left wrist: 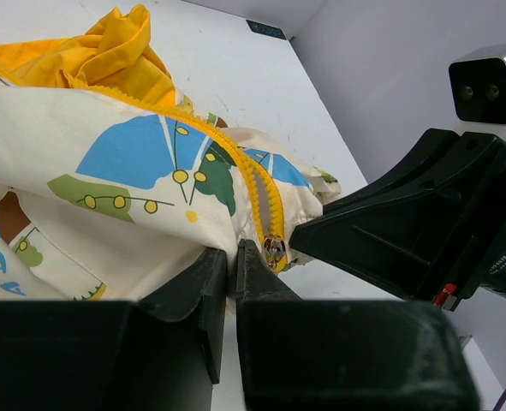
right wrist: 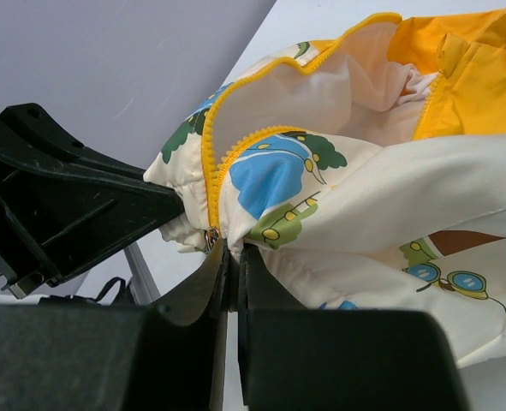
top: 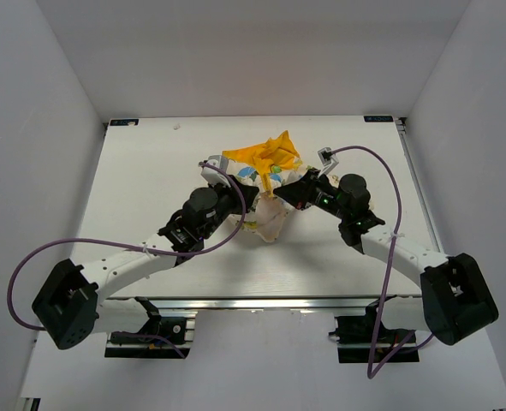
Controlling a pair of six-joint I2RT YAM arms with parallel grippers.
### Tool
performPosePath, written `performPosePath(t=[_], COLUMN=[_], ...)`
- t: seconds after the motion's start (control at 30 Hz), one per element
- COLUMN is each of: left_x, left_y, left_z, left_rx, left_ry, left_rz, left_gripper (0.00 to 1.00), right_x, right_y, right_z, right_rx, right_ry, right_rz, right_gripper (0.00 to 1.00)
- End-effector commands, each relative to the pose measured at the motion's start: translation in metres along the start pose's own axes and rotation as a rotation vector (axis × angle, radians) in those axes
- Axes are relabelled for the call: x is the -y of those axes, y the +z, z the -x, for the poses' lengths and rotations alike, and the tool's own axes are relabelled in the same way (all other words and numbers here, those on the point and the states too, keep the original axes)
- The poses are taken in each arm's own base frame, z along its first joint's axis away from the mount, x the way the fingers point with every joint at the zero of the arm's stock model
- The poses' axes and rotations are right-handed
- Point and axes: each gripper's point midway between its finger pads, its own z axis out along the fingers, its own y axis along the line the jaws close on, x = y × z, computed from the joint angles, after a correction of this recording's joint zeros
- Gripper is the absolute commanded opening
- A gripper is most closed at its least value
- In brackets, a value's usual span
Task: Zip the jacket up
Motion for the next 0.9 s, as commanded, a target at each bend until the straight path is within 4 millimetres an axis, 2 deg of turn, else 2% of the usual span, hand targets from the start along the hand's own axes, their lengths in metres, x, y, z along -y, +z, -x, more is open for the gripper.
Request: performPosePath(t=[0.0, 0.23, 0.87], left_x=[0.008, 0.01, 0.013], left_y=[-0.006, -0.008, -0.003], left_z=[0.018, 0.021, 0.012], left_rx=[0.049, 0.058, 0.023], left_ry=[-0.014, -0.016, 0.003], left_rz=[-0.02, -0.028, -0.05], left_gripper=[0.0, 0.0, 0.0], right_x=[-0.013, -0.015, -0.026], right_y=[-0.004, -0.001, 0.002], right_z=[0.014, 0.017, 0.03], right_rx=[0.042, 0.036, 0.078], right_ry=[-0.051, -0.063, -0.057], right_rz=[0.034, 0.039, 0.085], right_gripper=[0.0, 0.0, 0.0])
